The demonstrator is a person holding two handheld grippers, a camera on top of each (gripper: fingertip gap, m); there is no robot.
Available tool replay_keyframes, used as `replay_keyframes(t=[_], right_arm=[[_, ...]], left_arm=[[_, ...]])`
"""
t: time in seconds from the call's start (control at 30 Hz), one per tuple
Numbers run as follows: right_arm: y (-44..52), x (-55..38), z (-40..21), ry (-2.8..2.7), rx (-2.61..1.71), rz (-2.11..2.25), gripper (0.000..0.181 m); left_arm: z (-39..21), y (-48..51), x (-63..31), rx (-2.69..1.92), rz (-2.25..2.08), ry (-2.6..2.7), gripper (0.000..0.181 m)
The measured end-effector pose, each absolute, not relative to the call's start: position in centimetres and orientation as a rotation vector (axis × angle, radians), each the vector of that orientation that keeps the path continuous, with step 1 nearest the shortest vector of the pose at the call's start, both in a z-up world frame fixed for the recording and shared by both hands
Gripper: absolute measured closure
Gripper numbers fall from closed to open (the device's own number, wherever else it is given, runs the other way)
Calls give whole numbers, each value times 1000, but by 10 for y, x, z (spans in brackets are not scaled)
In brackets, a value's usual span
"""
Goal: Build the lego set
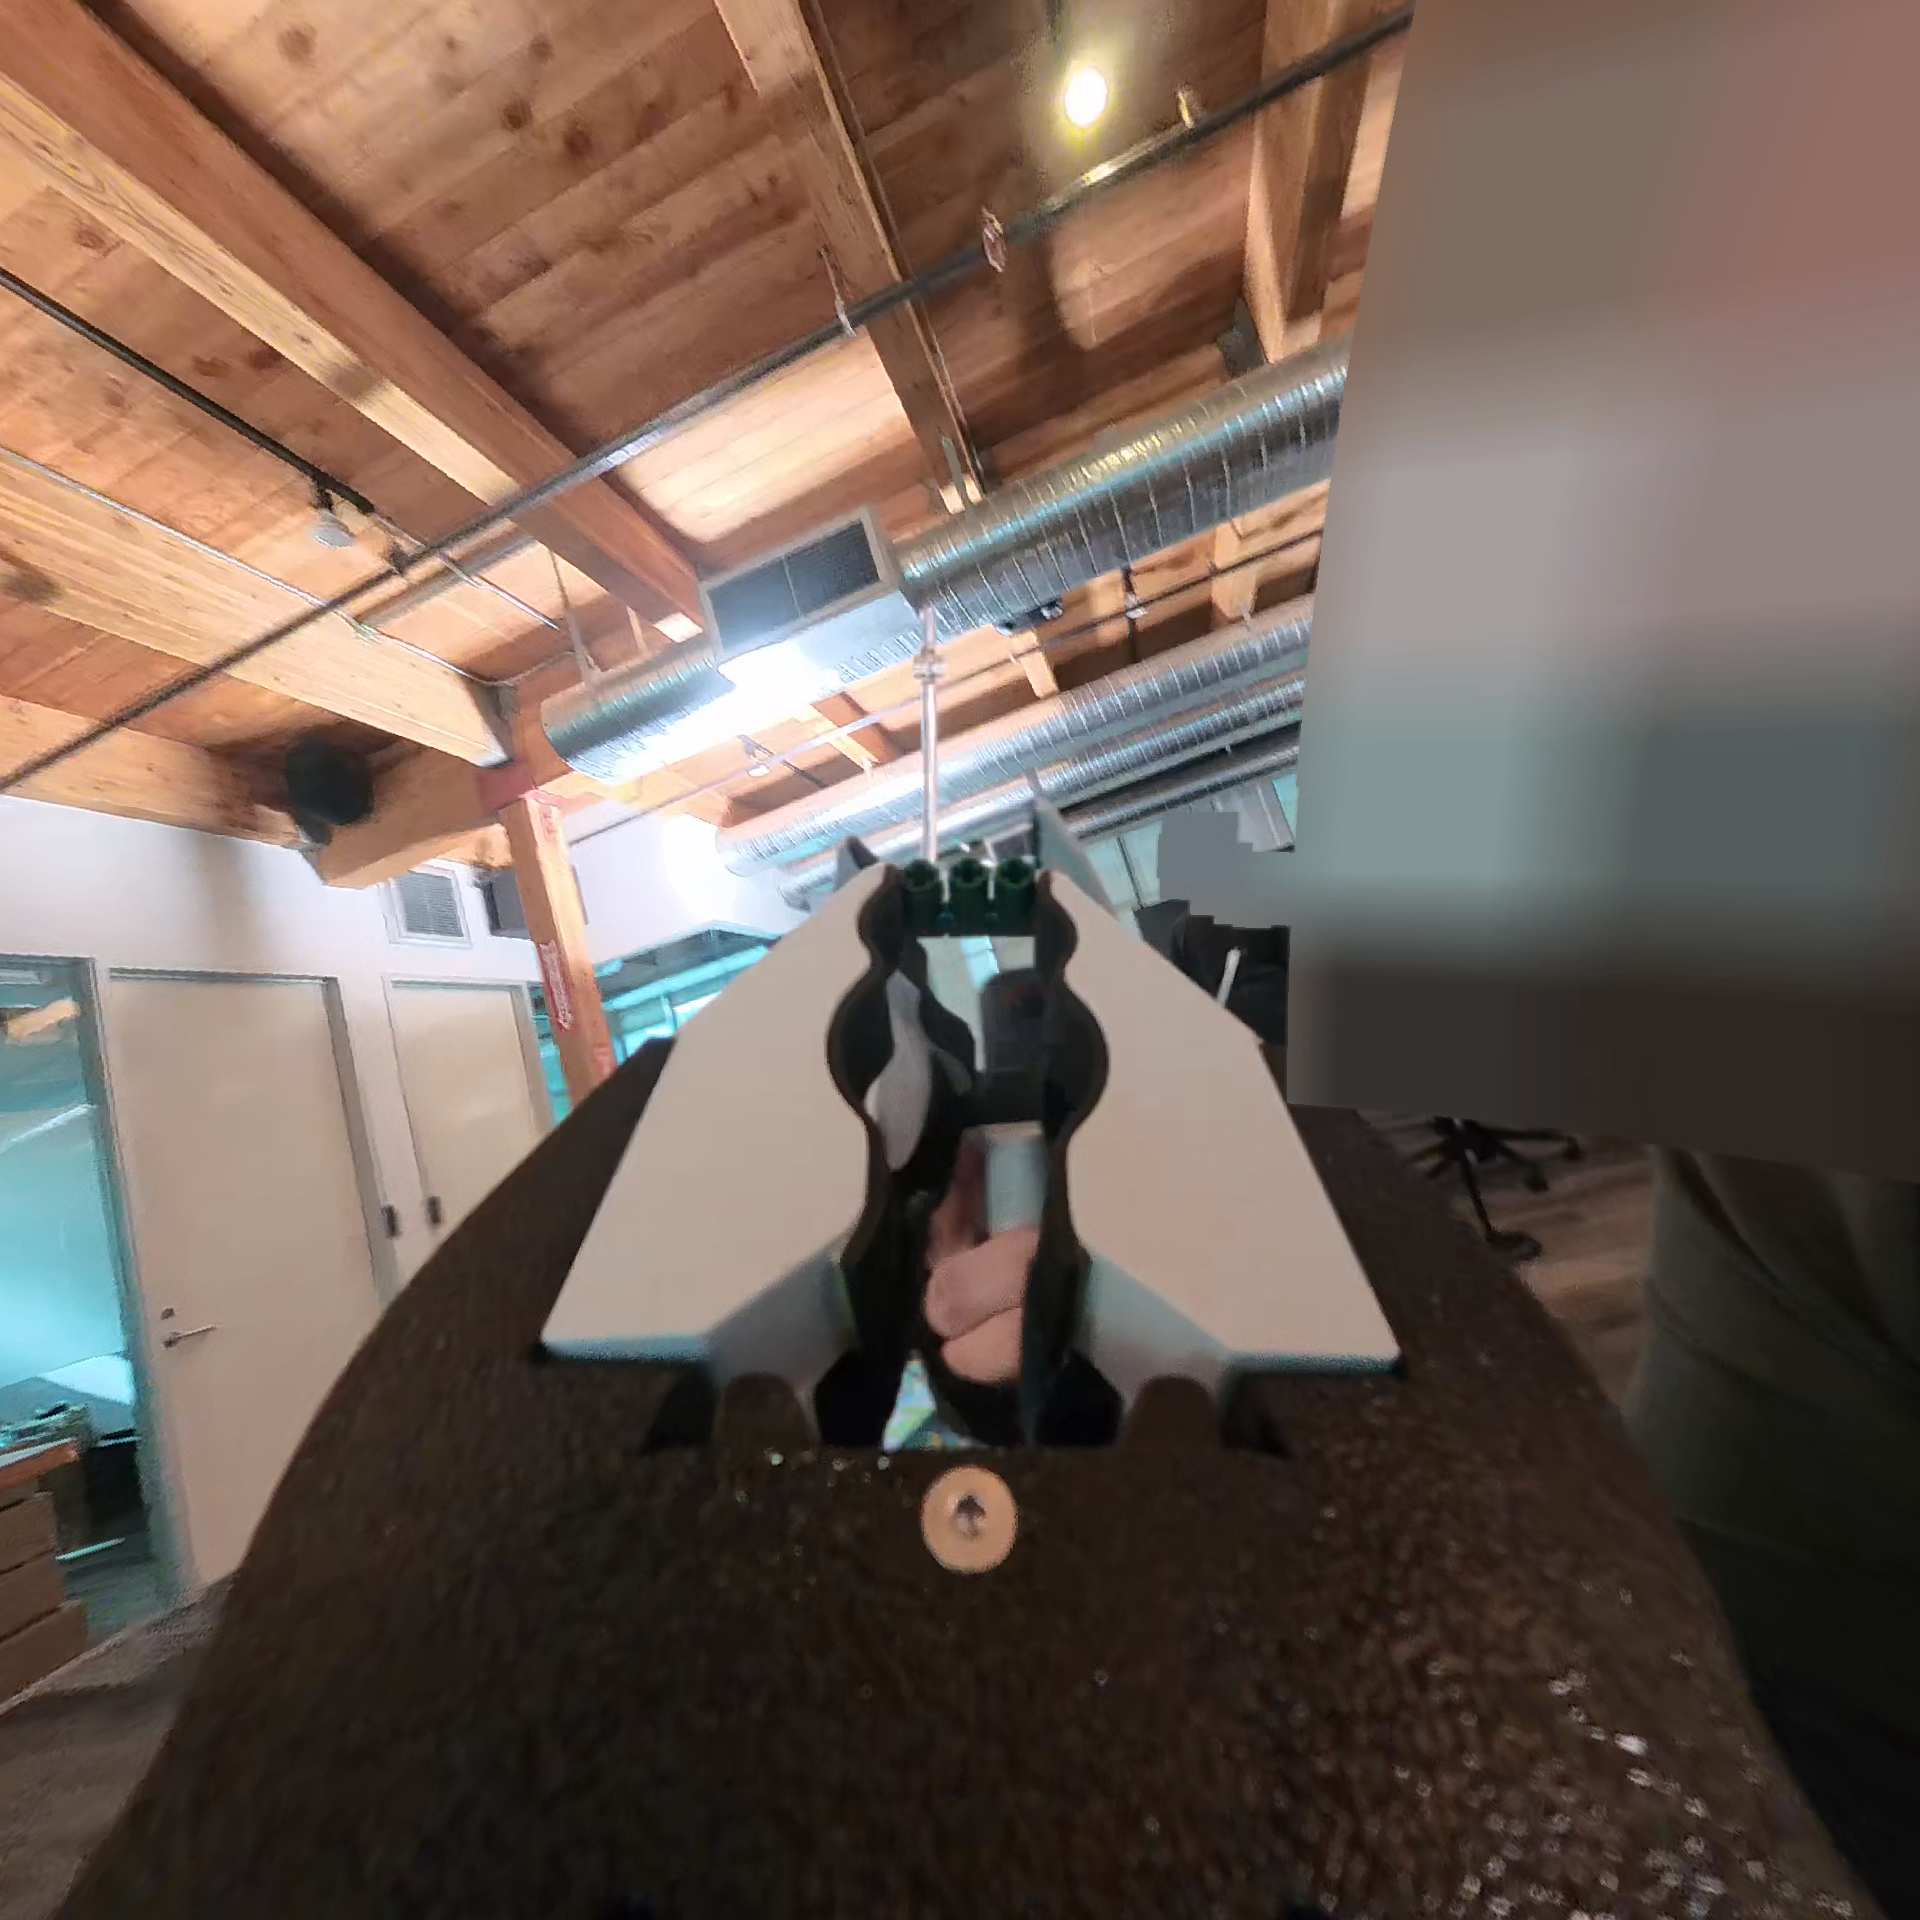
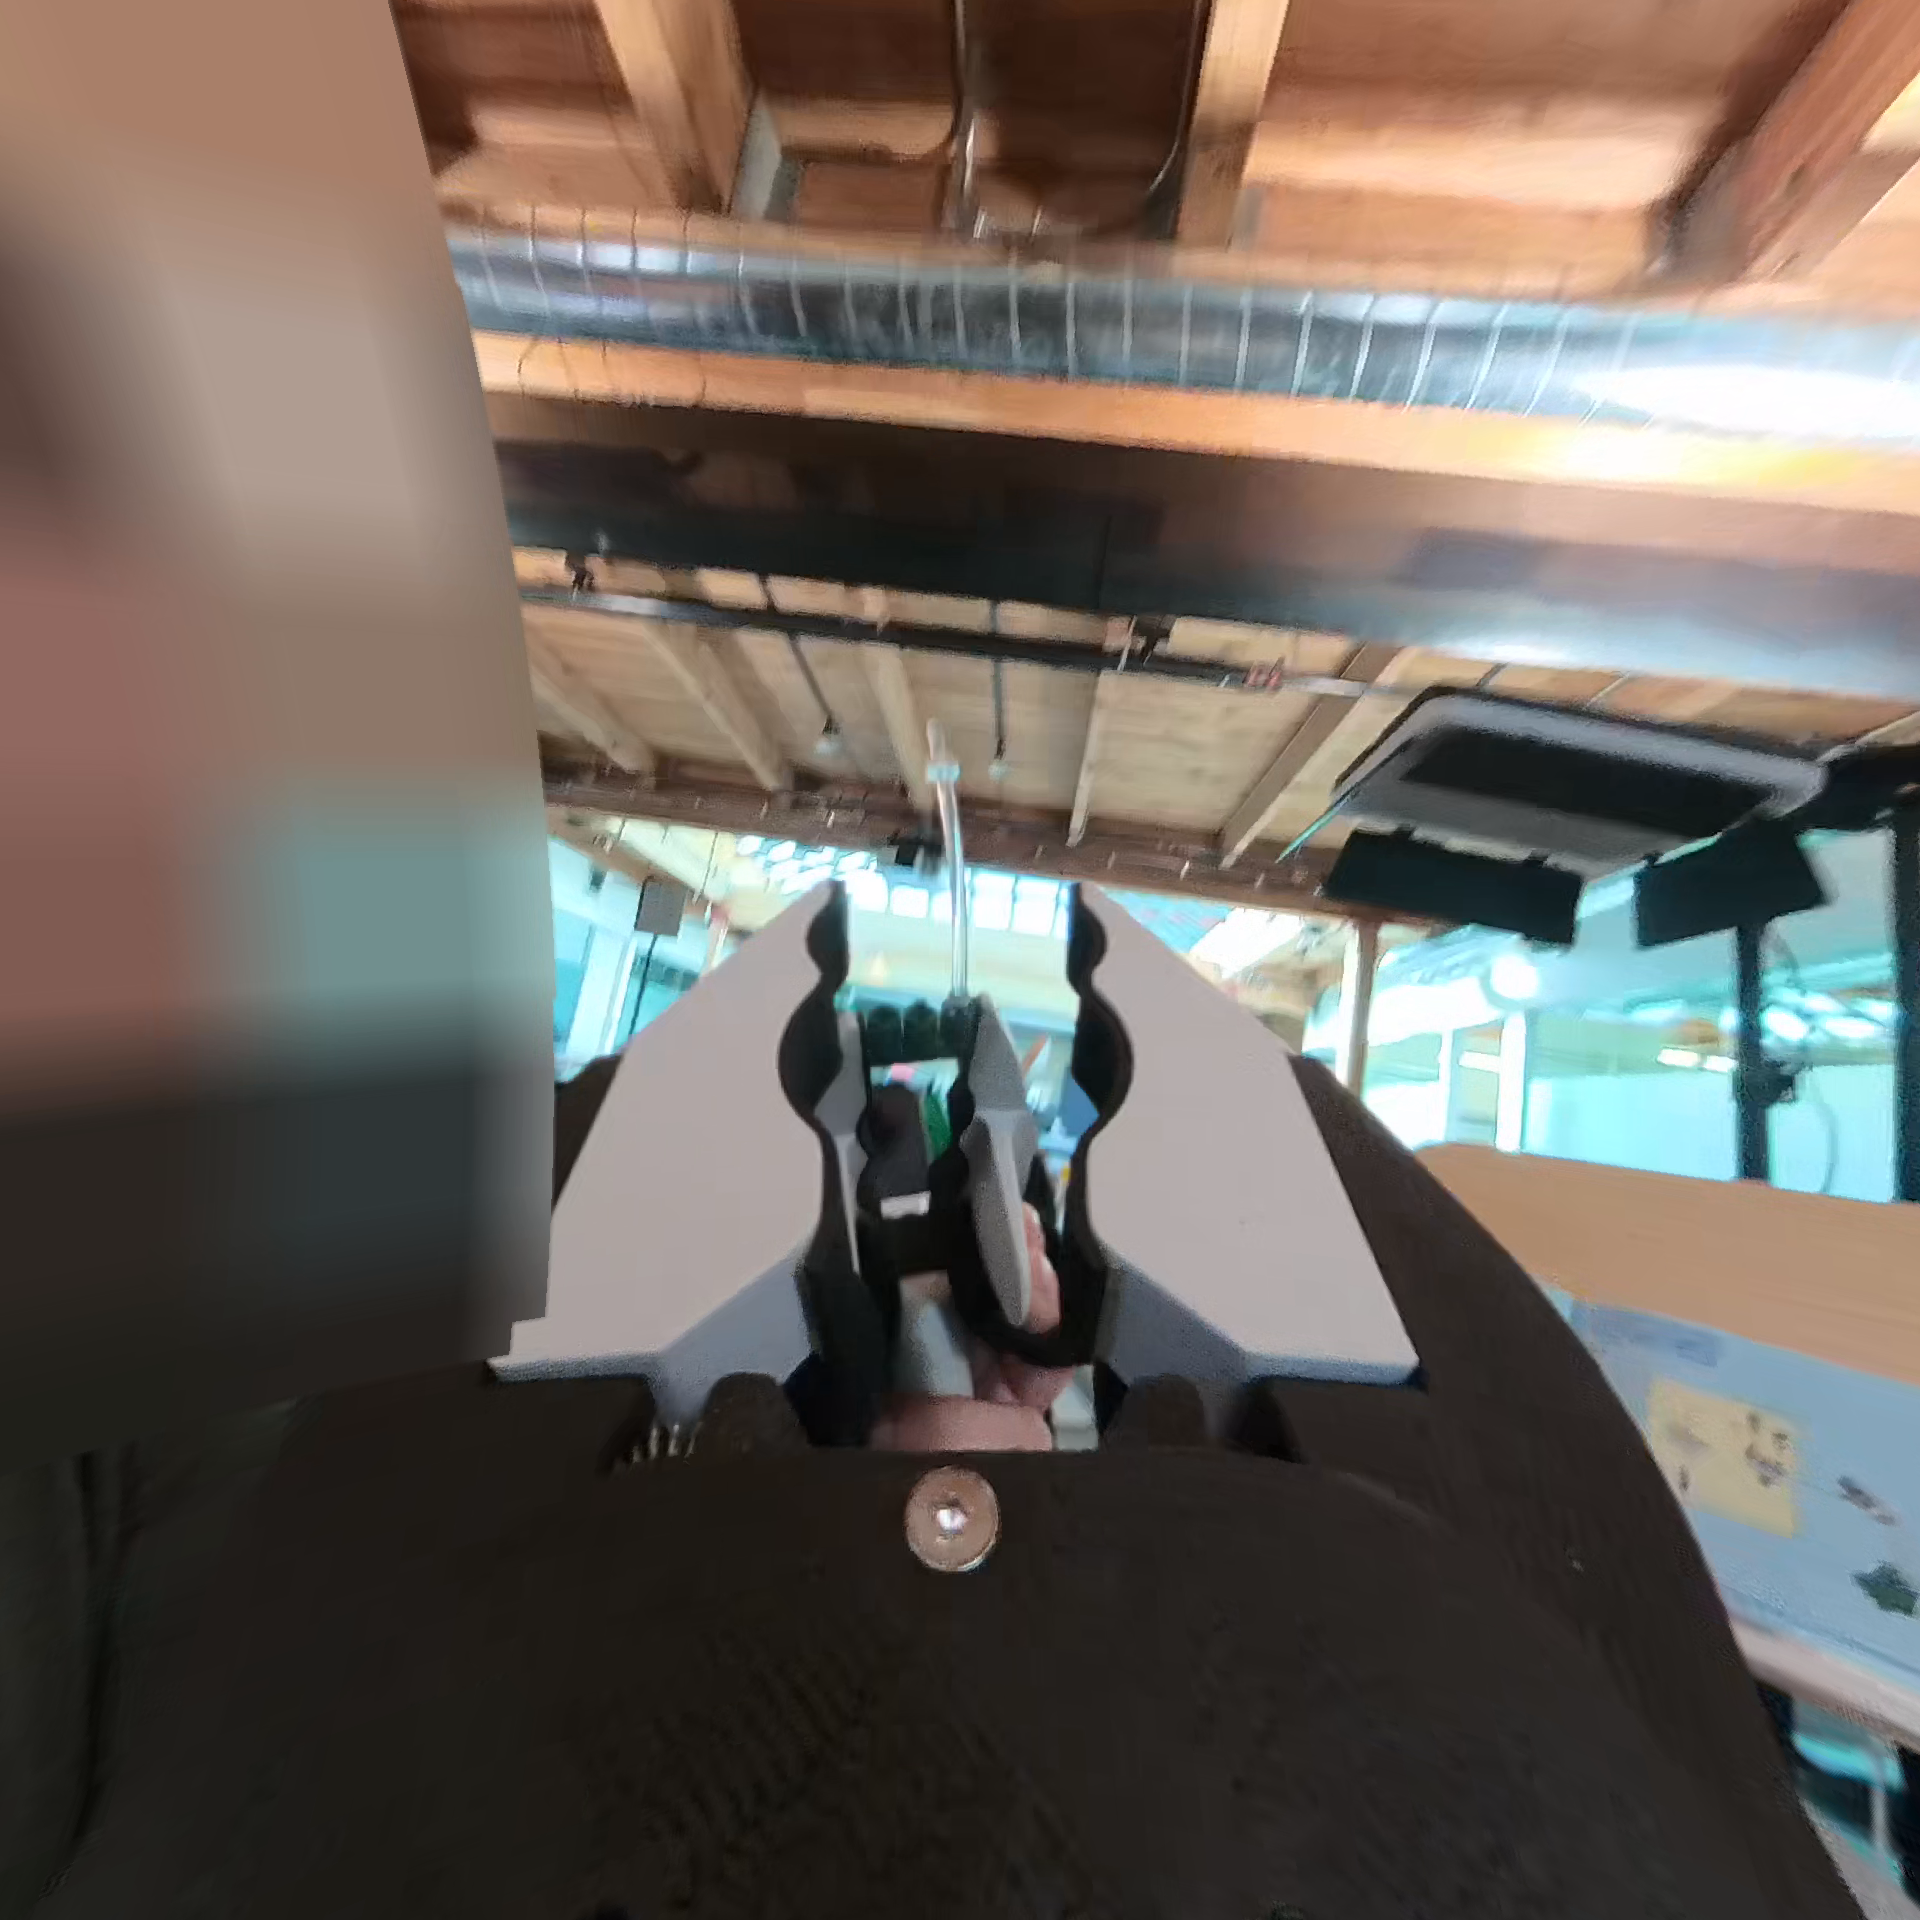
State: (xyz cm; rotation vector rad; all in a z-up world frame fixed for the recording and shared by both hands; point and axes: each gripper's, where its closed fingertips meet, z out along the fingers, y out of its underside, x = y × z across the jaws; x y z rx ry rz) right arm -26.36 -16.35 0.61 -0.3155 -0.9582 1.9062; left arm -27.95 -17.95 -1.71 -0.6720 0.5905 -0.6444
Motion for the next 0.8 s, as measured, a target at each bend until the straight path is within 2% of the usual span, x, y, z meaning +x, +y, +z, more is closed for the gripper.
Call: replay_keyframes(t=[0.1,0.23,0.33,0.5,0.8], right_arm=[[-125,-234,19,-682,-316,1859,140],[-56,-165,19,-199,-351,1616,156],[-41,-111,12,10,-292,1416,160],[-56,-81,15,47,-236,1230,162],[-65,-82,15,34,-184,1237,164]], left_arm=[[-7,-188,-313,-653,-508,507,159],[10,-218,-405,-644,-190,183,159],[13,-254,-456,-583,38,-37,159],[15,-286,-476,-558,240,-109,159],[12,-288,-487,-590,275,-122,159]])
